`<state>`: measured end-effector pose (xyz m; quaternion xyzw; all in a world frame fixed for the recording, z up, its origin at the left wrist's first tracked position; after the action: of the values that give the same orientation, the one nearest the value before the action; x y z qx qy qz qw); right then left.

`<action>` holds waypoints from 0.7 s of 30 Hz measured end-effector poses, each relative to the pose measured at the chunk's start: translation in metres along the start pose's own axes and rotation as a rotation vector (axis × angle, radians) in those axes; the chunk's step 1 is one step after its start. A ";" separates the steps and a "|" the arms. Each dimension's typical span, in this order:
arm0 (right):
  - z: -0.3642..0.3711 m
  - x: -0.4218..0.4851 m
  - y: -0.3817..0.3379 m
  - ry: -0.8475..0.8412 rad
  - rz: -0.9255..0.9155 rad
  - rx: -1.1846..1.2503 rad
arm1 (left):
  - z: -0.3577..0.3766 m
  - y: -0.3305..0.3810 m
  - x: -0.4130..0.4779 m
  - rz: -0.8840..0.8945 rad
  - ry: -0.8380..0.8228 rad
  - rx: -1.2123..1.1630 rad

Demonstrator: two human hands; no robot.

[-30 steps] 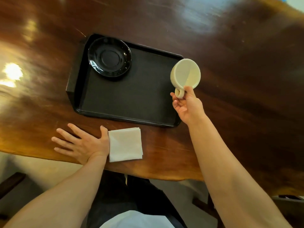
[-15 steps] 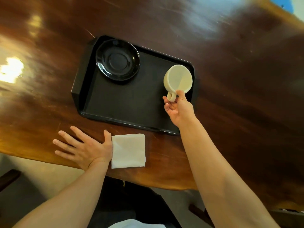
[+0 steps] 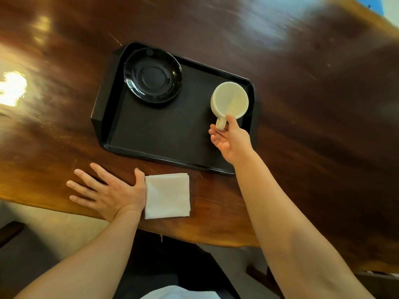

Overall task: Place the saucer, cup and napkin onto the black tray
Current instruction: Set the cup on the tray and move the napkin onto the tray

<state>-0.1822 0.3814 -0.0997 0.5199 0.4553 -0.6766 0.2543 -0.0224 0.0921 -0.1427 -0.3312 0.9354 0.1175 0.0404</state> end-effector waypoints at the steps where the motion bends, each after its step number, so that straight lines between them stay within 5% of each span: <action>1: -0.001 -0.002 0.000 0.011 -0.018 -0.070 | 0.000 0.000 0.000 0.001 0.000 0.000; 8: -0.018 -0.059 -0.002 0.233 -0.396 -0.688 | -0.001 0.002 0.000 -0.001 -0.007 0.012; 16: 0.034 -0.094 0.095 -0.046 -0.576 -1.403 | -0.001 0.000 0.000 0.001 -0.004 0.021; 21: 0.059 -0.075 0.135 -0.081 -0.684 -1.786 | -0.002 0.003 0.000 0.005 -0.022 0.017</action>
<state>-0.0746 0.2585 -0.0740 -0.0511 0.9213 -0.1346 0.3613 -0.0240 0.0936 -0.1401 -0.3271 0.9367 0.1133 0.0531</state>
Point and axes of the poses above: each hand's wrist, its own x-axis towards the middle knuckle, its own z-axis out of the palm, y = z × x, the point moved 7 cm from there along x, towards the middle knuckle, and after that the axes turned 14 degrees about z, right-handed, at the moved point
